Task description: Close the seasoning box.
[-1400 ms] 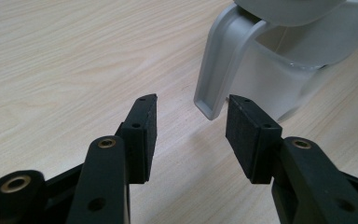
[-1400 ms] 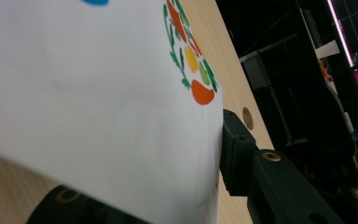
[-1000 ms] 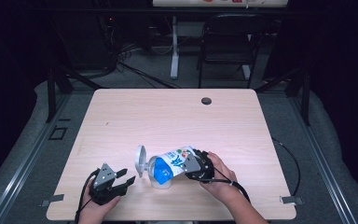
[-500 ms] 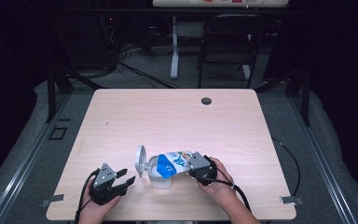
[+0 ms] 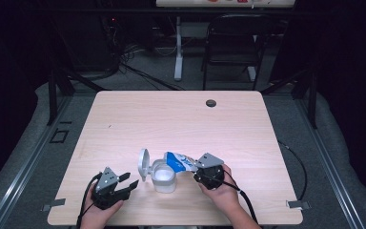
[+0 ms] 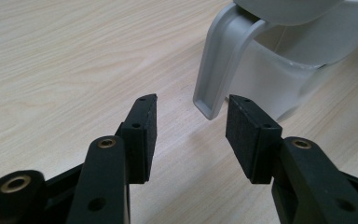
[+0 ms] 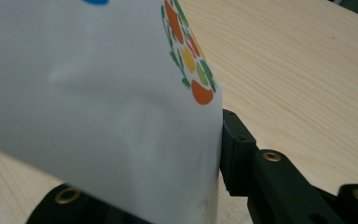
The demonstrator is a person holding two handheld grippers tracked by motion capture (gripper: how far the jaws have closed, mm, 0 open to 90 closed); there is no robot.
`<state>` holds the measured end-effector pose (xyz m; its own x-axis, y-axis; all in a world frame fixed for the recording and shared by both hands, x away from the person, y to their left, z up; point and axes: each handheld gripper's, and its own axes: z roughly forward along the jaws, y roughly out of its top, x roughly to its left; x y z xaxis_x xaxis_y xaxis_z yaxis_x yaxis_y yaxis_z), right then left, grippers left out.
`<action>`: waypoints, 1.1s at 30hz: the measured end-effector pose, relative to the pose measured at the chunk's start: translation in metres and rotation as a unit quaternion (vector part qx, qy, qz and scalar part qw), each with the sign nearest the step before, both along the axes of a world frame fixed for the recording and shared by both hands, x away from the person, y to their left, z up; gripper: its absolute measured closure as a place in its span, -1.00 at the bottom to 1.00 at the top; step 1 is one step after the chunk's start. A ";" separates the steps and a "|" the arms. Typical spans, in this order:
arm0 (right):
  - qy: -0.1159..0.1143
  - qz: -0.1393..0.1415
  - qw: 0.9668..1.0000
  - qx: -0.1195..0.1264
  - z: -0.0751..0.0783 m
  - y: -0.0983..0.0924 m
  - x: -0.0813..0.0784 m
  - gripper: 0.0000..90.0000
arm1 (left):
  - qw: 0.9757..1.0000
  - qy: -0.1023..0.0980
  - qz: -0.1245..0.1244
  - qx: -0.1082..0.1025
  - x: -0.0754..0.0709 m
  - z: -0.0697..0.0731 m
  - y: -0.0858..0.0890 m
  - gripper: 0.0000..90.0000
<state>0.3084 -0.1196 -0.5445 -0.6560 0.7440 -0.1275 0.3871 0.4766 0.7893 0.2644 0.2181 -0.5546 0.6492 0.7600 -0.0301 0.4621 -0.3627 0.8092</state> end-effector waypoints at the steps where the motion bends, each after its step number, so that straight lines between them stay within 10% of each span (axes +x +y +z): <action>1: 0.002 0.000 1.000 0.006 0.000 0.000 0.000 0.59 | 1.000 0.001 0.001 -0.001 0.000 0.000 0.000 0.20; 25: 0.054 -0.061 0.988 0.132 -0.008 -0.029 0.010 0.56 | 1.000 0.002 0.000 0.000 0.000 0.000 0.000 0.20; 33: 0.071 -0.099 0.976 0.181 -0.011 -0.051 0.011 0.55 | 1.000 0.003 0.002 0.003 0.000 -0.001 -0.001 0.20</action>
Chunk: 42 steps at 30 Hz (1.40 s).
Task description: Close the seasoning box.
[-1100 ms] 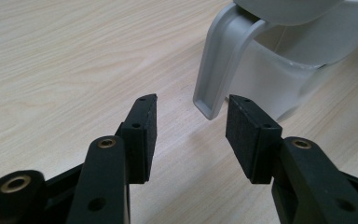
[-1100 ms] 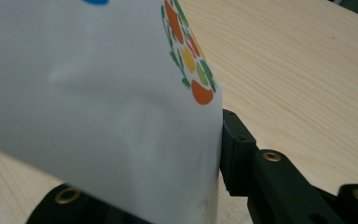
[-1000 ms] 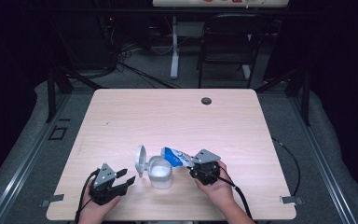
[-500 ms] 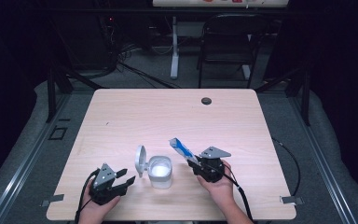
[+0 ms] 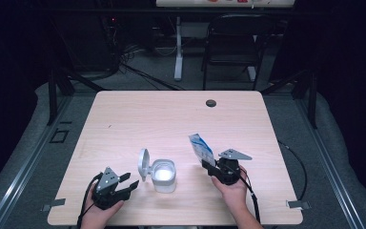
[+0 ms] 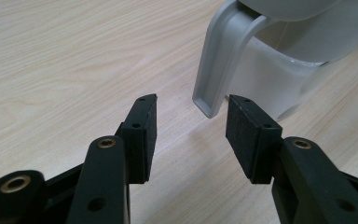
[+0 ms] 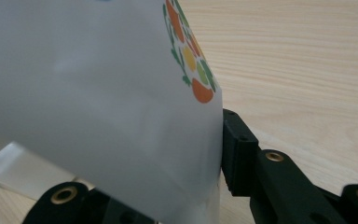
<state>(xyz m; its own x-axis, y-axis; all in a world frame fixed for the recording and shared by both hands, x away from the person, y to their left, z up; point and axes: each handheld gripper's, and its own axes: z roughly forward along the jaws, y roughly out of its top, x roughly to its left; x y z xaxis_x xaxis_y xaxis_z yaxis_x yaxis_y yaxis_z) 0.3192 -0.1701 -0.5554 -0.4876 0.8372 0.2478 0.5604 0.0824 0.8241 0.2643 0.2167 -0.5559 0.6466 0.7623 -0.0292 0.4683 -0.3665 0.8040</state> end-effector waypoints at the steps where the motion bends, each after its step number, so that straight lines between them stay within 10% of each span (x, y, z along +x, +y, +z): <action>1: 0.001 -0.006 1.000 0.002 -0.001 -0.003 0.000 0.55 | 1.000 0.000 0.000 0.000 0.000 0.000 0.000 0.20; 42: 0.054 -0.057 0.997 -0.007 -0.022 -0.020 -0.002 0.39 | 1.000 0.002 0.005 -0.006 0.001 -0.001 0.002 0.19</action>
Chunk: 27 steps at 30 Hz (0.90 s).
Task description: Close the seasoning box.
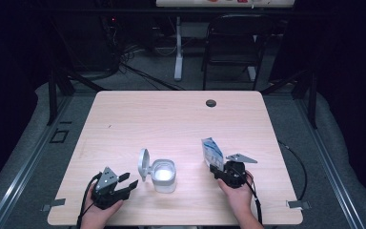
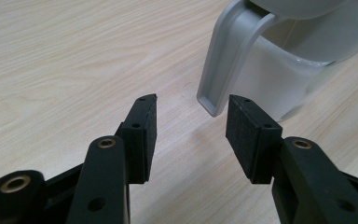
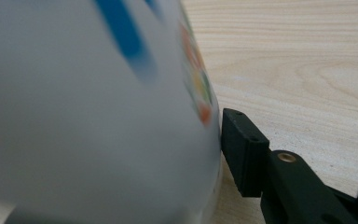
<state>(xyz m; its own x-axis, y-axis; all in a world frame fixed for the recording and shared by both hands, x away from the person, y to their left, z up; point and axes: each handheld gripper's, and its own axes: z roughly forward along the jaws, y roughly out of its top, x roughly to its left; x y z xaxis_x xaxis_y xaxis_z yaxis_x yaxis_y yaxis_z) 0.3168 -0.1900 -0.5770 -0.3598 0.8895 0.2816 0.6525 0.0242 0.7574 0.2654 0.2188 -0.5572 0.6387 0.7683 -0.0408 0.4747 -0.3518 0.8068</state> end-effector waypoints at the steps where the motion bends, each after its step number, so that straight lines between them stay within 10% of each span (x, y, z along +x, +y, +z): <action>1: 0.000 -0.001 1.000 -0.005 0.001 -0.001 0.000 0.38 | 1.000 0.000 0.000 0.000 0.000 0.000 0.000 0.19; 27: -0.018 0.018 1.000 0.019 0.012 -0.007 -0.014 0.08 | 1.000 0.000 0.001 0.000 0.000 0.000 0.000 0.18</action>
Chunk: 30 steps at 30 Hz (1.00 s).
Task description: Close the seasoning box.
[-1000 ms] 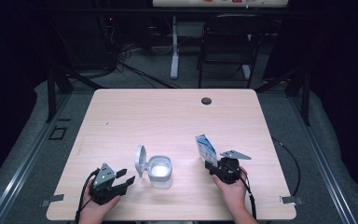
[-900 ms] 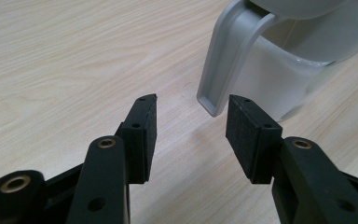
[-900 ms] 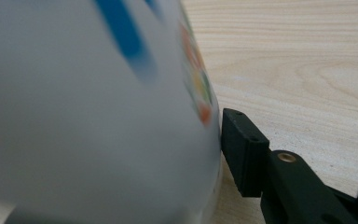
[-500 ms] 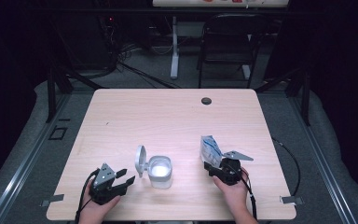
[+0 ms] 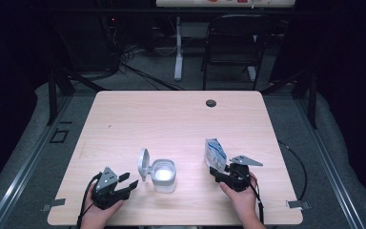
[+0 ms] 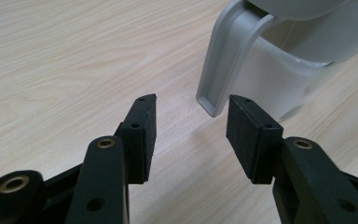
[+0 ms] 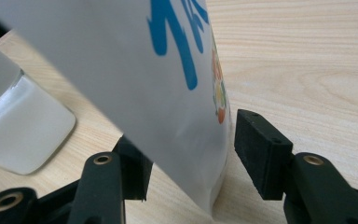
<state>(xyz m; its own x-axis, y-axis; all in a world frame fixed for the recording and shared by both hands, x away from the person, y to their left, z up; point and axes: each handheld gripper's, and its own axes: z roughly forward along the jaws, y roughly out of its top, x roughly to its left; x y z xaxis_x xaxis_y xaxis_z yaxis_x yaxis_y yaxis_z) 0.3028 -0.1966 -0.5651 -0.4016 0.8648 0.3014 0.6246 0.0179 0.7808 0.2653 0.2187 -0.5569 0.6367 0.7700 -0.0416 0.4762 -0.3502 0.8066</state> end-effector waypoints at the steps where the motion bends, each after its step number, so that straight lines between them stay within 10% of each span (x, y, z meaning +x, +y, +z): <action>1: -0.001 -0.001 1.000 -0.005 0.001 -0.001 -0.001 0.08 | 1.000 0.000 0.000 0.000 0.000 0.000 0.000 0.18; 30: -0.010 0.002 1.000 0.006 0.008 -0.021 -0.027 0.04 | 0.999 -0.018 0.004 -0.029 -0.003 0.019 0.004 0.60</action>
<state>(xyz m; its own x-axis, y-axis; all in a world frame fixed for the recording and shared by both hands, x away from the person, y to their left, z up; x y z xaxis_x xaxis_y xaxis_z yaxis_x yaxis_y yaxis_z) 0.2762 -0.2181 -0.5572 -0.4122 0.8592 0.3031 0.6080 0.0116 0.7939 0.2625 0.2230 -0.5382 0.6326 0.7718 -0.0643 0.4494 -0.2982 0.8421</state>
